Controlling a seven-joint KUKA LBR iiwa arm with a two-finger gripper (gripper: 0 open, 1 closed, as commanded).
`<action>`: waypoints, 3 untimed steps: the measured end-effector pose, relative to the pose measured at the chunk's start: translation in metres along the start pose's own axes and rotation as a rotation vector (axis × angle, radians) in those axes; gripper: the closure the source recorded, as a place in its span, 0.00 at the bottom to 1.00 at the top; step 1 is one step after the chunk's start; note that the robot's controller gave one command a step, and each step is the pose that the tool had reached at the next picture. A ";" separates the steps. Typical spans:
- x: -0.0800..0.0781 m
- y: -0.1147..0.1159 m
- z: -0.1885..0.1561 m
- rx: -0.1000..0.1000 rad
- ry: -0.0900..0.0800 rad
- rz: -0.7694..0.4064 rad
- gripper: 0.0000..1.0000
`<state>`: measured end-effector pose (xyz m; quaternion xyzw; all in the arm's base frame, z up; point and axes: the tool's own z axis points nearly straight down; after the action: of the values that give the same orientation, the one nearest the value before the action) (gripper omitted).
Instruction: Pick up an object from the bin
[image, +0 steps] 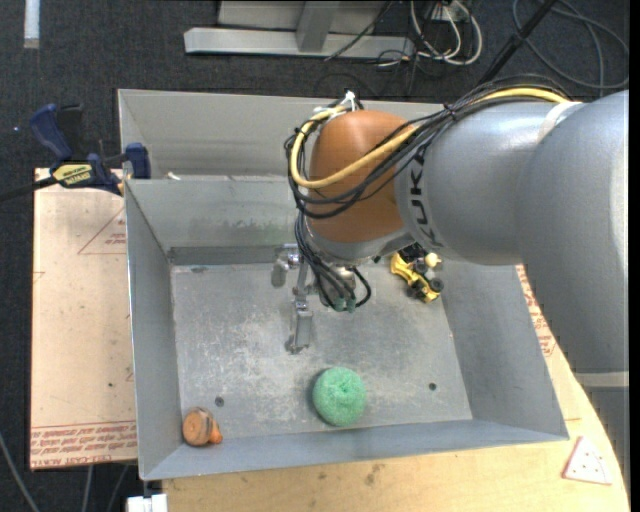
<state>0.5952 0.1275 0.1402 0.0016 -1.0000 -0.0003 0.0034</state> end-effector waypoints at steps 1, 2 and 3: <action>-0.002 0.000 -0.005 -0.001 -0.007 0.003 0.00; 0.034 -0.042 -0.030 -0.001 -0.003 0.039 0.00; 0.041 -0.068 -0.075 0.000 -0.006 0.045 0.00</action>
Offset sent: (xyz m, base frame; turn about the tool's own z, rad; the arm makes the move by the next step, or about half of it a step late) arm -0.0433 -0.0559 0.0395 0.0515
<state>0.5546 0.0593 0.2156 -0.0208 -0.9998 -0.0001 0.0005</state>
